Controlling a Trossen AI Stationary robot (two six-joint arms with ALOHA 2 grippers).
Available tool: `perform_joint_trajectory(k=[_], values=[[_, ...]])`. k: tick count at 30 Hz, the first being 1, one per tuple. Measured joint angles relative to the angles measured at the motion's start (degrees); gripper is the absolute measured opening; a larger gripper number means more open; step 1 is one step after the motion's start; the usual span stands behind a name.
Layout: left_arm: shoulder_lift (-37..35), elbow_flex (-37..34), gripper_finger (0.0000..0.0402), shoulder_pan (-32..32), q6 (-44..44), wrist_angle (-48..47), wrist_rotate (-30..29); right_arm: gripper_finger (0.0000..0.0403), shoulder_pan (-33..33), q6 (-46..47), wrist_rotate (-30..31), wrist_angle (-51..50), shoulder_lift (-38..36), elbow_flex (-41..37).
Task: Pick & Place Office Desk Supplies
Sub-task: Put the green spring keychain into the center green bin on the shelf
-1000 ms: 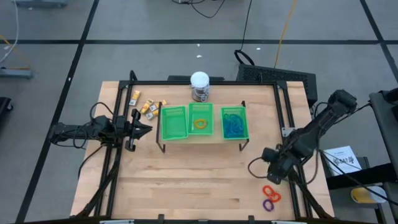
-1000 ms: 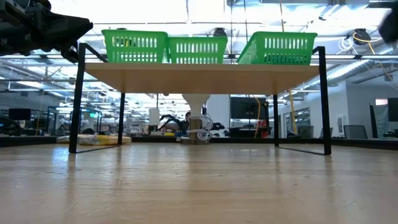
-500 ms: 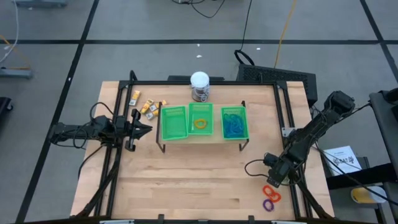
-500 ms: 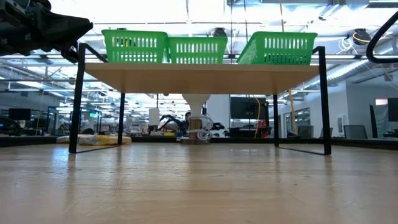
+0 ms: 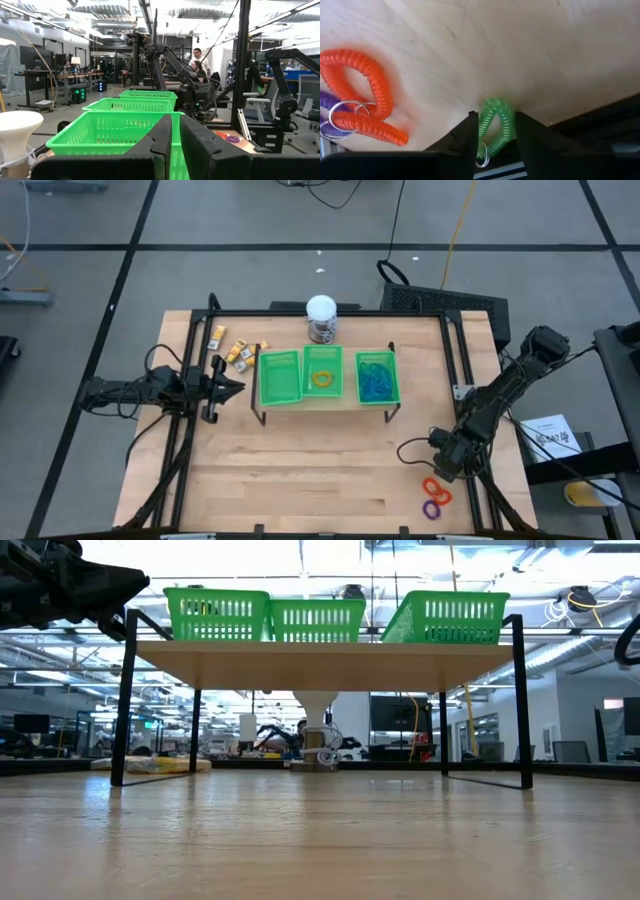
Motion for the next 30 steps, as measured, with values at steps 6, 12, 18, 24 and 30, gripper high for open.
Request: perform_joint_trajectory(k=[6,12,18,24,30], values=[[0.0,0.0,0.0045,0.0,0.0,0.0,0.0,0.0048,0.0,2.9,0.2,1.3,-0.1,-0.7],[0.0,0.0,0.0045,0.0,0.0,0.0,0.0,0.0008,0.0,1.8,0.8,4.7,-0.2,-1.5],[0.0,0.0,0.0045,0.0,0.0,0.0,0.0,0.0003,-1.4,-3.4,7.9,15.0,0.0,-1.6],[0.0,0.0,0.0044,0.0,0.0,0.0,0.0,0.0002,-2.5,-11.7,15.8,26.8,0.0,-1.6],[0.0,0.0,0.0045,0.0,0.0,0.0,0.0,0.0001,-4.0,-22.8,24.8,32.3,0.0,-1.6]])
